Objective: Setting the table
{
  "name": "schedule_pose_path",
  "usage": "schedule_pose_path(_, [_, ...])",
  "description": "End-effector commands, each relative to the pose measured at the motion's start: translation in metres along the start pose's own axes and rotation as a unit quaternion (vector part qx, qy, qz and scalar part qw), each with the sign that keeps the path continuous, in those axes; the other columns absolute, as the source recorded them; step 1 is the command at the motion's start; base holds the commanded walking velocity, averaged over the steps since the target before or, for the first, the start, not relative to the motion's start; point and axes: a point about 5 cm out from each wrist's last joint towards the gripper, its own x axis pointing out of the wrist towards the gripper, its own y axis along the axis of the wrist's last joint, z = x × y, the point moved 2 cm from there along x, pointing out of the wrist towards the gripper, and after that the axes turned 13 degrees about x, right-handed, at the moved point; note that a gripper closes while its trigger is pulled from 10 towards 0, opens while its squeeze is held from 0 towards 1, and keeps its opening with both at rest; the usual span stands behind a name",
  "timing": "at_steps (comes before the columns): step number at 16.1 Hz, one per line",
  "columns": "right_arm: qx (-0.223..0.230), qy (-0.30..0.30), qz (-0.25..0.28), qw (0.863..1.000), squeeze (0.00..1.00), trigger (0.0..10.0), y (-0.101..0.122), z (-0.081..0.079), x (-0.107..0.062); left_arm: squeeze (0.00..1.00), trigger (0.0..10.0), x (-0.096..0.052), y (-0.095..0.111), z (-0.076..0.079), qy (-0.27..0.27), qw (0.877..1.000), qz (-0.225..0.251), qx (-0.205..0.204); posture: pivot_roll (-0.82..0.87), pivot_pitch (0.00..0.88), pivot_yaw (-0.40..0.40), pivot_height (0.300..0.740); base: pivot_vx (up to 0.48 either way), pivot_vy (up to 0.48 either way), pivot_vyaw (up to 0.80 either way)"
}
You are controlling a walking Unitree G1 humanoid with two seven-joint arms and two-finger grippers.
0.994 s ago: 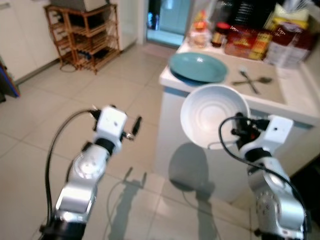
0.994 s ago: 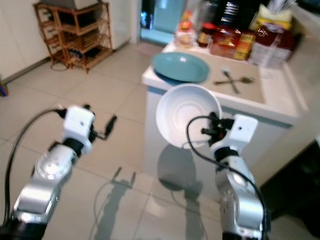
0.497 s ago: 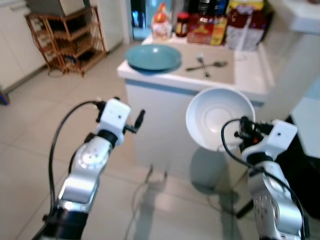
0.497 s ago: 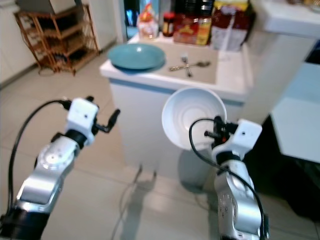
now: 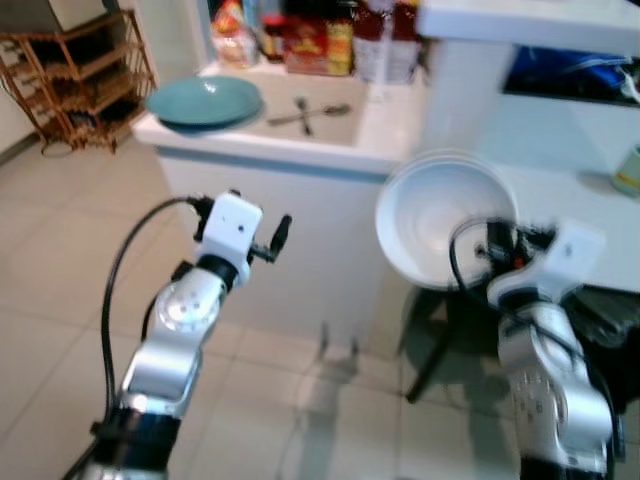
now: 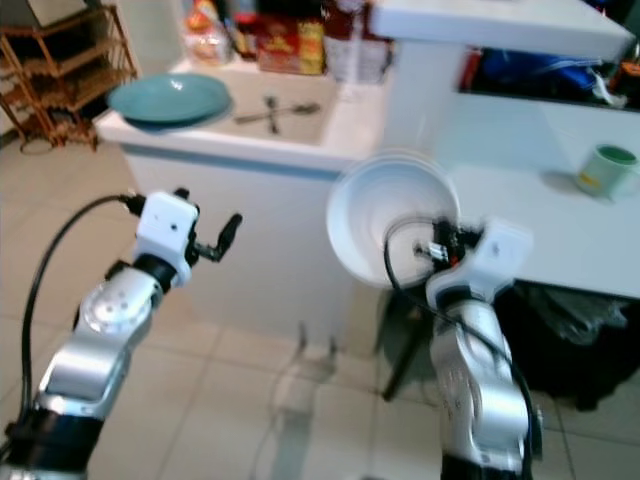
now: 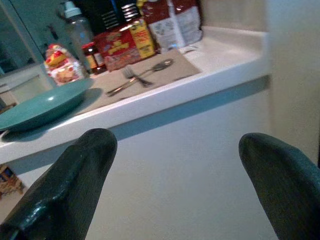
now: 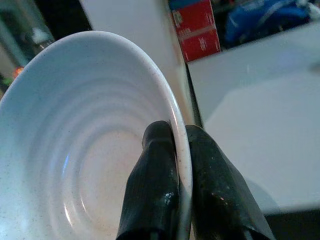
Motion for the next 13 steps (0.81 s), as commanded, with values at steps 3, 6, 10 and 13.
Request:
schedule_pose_path(3, [0.001,-0.004,0.018,1.0,0.0,10.0,0.01,0.001,0.006,0.0,10.0,0.0,0.006,-0.007,0.01,1.0,0.007,0.005,0.03,0.015,0.005,0.74,0.0,-0.48,0.0])
schedule_pose_path(6, [-0.013,0.02,0.002,1.0,0.0,10.0,0.009,-0.007,0.007,0.0,10.0,-0.003,-0.001,0.0,0.022,0.999,-0.008,-0.024,-0.01,0.013,0.005,0.74,0.0,-0.48,0.0])
schedule_pose_path(10, [0.004,0.013,-0.021,1.0,0.0,10.0,-0.002,-0.005,0.001,0.0,10.0,0.002,0.005,-0.001,0.025,0.998,0.002,-0.056,0.02,0.016,0.0,0.74,0.0,0.0,0.0])
schedule_pose_path(13, [0.012,0.017,-0.036,0.999,0.0,10.0,-0.009,-0.007,0.005,0.0,10.0,-0.003,0.018,0.0,0.004,0.998,0.031,-0.059,0.06,0.026,-0.006,0.74,0.209,0.0,-0.41])
